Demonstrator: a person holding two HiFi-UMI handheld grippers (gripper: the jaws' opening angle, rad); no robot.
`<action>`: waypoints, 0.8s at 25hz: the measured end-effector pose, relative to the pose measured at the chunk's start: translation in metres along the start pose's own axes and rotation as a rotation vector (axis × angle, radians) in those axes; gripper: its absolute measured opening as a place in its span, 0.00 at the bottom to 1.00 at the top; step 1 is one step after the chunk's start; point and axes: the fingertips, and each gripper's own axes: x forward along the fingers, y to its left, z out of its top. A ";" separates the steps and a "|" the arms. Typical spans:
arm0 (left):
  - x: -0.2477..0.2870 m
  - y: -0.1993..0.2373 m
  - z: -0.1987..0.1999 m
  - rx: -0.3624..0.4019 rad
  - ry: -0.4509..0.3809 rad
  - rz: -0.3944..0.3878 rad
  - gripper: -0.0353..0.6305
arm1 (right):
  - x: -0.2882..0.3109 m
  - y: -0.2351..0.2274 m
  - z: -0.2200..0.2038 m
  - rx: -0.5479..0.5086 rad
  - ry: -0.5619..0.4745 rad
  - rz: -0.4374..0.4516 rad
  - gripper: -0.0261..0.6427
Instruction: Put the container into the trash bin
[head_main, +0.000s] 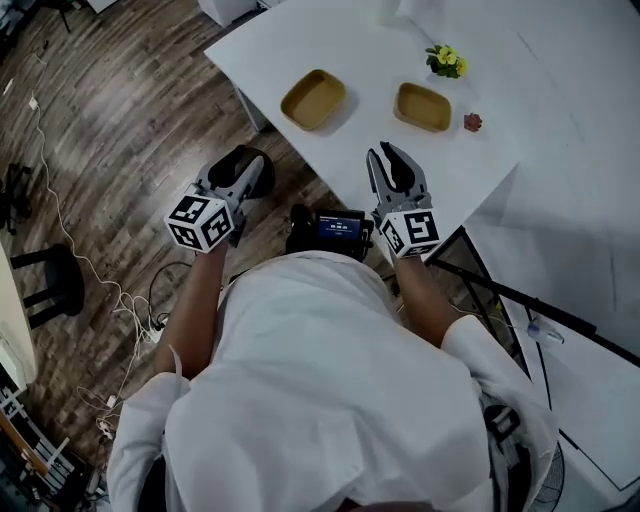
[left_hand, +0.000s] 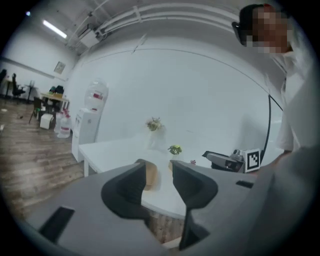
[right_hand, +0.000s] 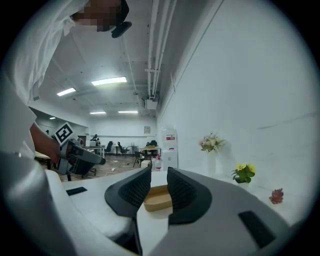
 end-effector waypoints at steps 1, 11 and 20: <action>0.012 0.005 -0.003 -0.055 0.023 -0.008 0.31 | 0.008 -0.007 -0.002 0.009 0.003 0.008 0.22; 0.090 0.045 -0.038 -0.622 0.125 -0.030 0.31 | 0.070 -0.044 -0.030 0.116 0.035 0.045 0.21; 0.140 0.066 -0.079 -0.975 0.170 -0.029 0.31 | 0.082 -0.077 -0.044 0.142 0.055 0.013 0.21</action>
